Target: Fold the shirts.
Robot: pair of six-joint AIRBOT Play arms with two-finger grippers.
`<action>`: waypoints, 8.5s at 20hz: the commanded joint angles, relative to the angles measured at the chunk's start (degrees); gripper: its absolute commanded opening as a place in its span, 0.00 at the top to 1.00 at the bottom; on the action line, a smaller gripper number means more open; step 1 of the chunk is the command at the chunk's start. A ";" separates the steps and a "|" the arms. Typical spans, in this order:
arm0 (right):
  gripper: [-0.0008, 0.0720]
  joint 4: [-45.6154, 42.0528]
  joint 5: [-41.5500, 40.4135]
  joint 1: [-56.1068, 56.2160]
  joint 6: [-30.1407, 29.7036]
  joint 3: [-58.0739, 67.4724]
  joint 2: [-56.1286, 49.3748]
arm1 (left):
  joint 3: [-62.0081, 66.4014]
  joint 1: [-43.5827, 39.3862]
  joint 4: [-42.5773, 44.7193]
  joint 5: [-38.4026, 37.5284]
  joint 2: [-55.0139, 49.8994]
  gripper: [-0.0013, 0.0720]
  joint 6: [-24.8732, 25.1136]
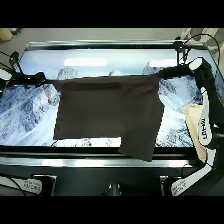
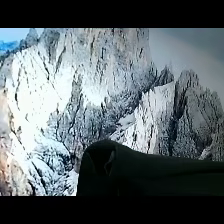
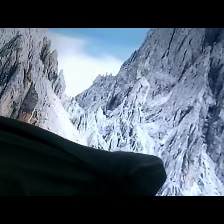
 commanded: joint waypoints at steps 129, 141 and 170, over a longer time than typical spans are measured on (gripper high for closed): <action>0.96 19.87 16.13 -6.36 -1.64 -16.41 -1.51 | 5.49 -14.95 -14.86 -20.11 8.74 0.80 5.33; 0.96 21.44 27.58 -6.32 0.35 -16.41 20.74 | 8.35 -38.47 -23.91 -2.60 -18.47 0.94 1.70; 0.95 42.60 -3.32 26.58 0.59 -16.41 0.33 | 16.87 -15.47 -9.62 -8.72 18.82 0.95 1.60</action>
